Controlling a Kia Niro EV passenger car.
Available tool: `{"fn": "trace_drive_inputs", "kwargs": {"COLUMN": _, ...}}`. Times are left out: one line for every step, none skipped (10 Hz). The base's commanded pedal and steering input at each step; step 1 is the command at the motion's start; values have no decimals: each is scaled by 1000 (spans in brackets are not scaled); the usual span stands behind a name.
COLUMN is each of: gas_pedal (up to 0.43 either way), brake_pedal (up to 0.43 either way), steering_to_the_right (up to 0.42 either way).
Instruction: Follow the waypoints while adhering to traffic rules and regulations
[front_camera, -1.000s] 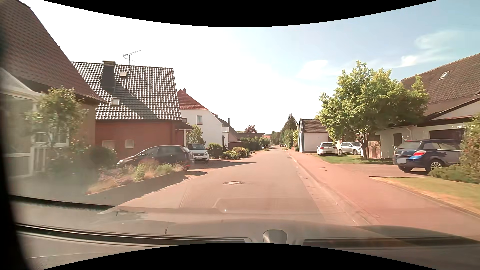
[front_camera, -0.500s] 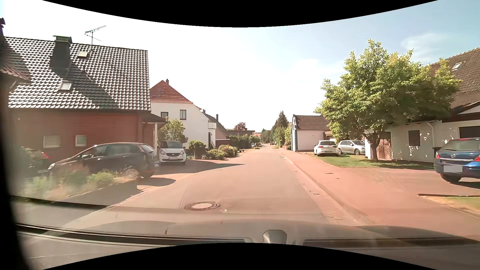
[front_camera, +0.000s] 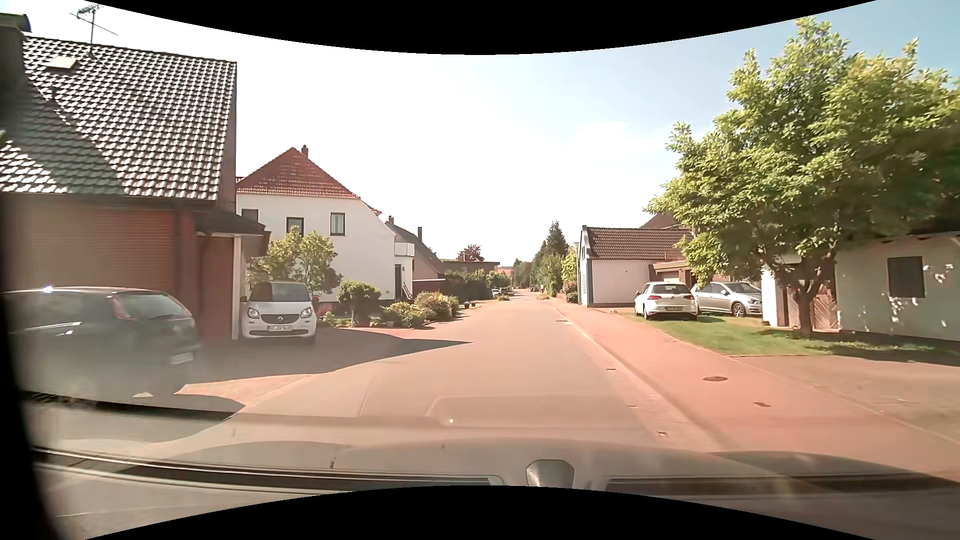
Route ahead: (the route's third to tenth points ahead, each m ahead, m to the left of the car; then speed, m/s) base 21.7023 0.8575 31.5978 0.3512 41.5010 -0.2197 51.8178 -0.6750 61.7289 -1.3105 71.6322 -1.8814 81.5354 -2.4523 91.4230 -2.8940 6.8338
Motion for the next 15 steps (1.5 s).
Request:
{"fn": "trace_drive_inputs", "kwargs": {"gas_pedal": 138, "brake_pedal": 6, "steering_to_the_right": 14}}
{"fn": "trace_drive_inputs", "kwargs": {"gas_pedal": 138, "brake_pedal": 6, "steering_to_the_right": 15}}
{"fn": "trace_drive_inputs", "kwargs": {"gas_pedal": 138, "brake_pedal": 6, "steering_to_the_right": 16}}
{"fn": "trace_drive_inputs", "kwargs": {"gas_pedal": 138, "brake_pedal": 6, "steering_to_the_right": 20}}
{"fn": "trace_drive_inputs", "kwargs": {"gas_pedal": 138, "brake_pedal": 6, "steering_to_the_right": 20}}
{"fn": "trace_drive_inputs", "kwargs": {"gas_pedal": 138, "brake_pedal": 6, "steering_to_the_right": 21}}
{"fn": "trace_drive_inputs", "kwargs": {"gas_pedal": 138, "brake_pedal": 6, "steering_to_the_right": 20}}
{"fn": "trace_drive_inputs", "kwargs": {"gas_pedal": 138, "brake_pedal": 0, "steering_to_the_right": 19}}
{"fn": "trace_drive_inputs", "kwargs": {"gas_pedal": 138, "brake_pedal": 6, "steering_to_the_right": 18}}
{"fn": "trace_drive_inputs", "kwargs": {"gas_pedal": 138, "brake_pedal": 6, "steering_to_the_right": 17}}
{"fn": "trace_drive_inputs", "kwargs": {"gas_pedal": 138, "brake_pedal": 0, "steering_to_the_right": 15}}
{"fn": "trace_drive_inputs", "kwargs": {"gas_pedal": 138, "brake_pedal": 6, "steering_to_the_right": 15}}
{"fn": "trace_drive_inputs", "kwargs": {"gas_pedal": 138, "brake_pedal": 6, "steering_to_the_right": 14}}
{"fn": "trace_drive_inputs", "kwargs": {"gas_pedal": 138, "brake_pedal": 6, "steering_to_the_right": 13}}
{"fn": "trace_drive_inputs", "kwargs": {"gas_pedal": 138, "brake_pedal": 6, "steering_to_the_right": 11}}
